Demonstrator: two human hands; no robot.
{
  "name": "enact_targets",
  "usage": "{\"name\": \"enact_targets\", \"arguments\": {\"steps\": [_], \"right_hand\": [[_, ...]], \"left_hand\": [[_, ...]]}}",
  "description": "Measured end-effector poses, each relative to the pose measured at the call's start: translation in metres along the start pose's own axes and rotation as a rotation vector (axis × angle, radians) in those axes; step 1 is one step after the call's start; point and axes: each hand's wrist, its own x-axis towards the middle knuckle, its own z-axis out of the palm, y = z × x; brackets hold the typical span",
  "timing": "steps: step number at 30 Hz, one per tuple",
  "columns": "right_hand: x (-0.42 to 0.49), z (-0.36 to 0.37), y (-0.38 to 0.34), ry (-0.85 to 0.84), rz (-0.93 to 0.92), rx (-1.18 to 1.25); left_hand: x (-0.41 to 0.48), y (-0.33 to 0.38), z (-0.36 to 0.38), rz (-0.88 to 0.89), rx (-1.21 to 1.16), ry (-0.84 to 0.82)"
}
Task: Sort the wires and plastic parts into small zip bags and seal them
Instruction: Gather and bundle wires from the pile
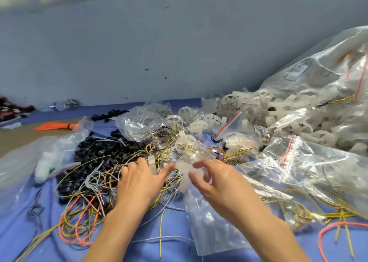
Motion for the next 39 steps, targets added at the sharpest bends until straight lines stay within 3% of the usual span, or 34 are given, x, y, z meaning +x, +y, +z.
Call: {"name": "enact_targets", "arguments": {"steps": [6, 9, 11, 14, 16, 19, 23, 25, 28, 31, 37, 39], "right_hand": [[-0.028, 0.03, -0.016, -0.13, 0.002, -0.339], [-0.03, 0.029, -0.014, -0.117, 0.02, -0.389], [-0.033, 0.028, -0.014, -0.157, 0.032, -0.402], [-0.04, 0.034, -0.017, -0.231, 0.062, -0.461], [-0.039, 0.038, -0.018, -0.19, 0.054, -0.48], [-0.032, 0.03, -0.014, -0.106, 0.119, -0.408], [-0.023, 0.016, -0.009, 0.055, 0.246, -0.179], [-0.02, 0.012, -0.012, 0.217, 0.206, -0.077], [-0.018, 0.006, -0.018, 0.414, 0.128, 0.018], [-0.019, -0.001, -0.02, 0.489, 0.101, 0.06], [-0.028, -0.005, -0.034, 0.395, -0.074, -0.091], [-0.031, -0.002, -0.039, 0.35, -0.117, -0.184]], "left_hand": [[-0.024, -0.017, -0.001, -0.019, -0.114, -0.137], [-0.029, -0.022, -0.006, 0.035, -0.418, -0.252], [-0.031, -0.024, -0.008, 0.05, -0.599, -0.24], [-0.03, -0.025, -0.008, 0.134, -0.722, -0.093], [-0.029, -0.022, -0.01, 0.149, -0.895, -0.078], [-0.03, -0.013, -0.019, 0.05, -1.36, -0.193], [-0.037, 0.002, -0.02, -0.032, -1.89, -0.52], [-0.041, 0.009, -0.018, 0.006, -1.986, -0.651], [-0.043, 0.013, -0.017, 0.11, -1.841, -0.71], [-0.043, 0.011, -0.018, 0.163, -1.617, -0.686], [-0.054, 0.017, -0.027, 0.532, -1.022, -0.61], [-0.056, 0.026, -0.028, 0.569, -0.986, -0.589]]}}
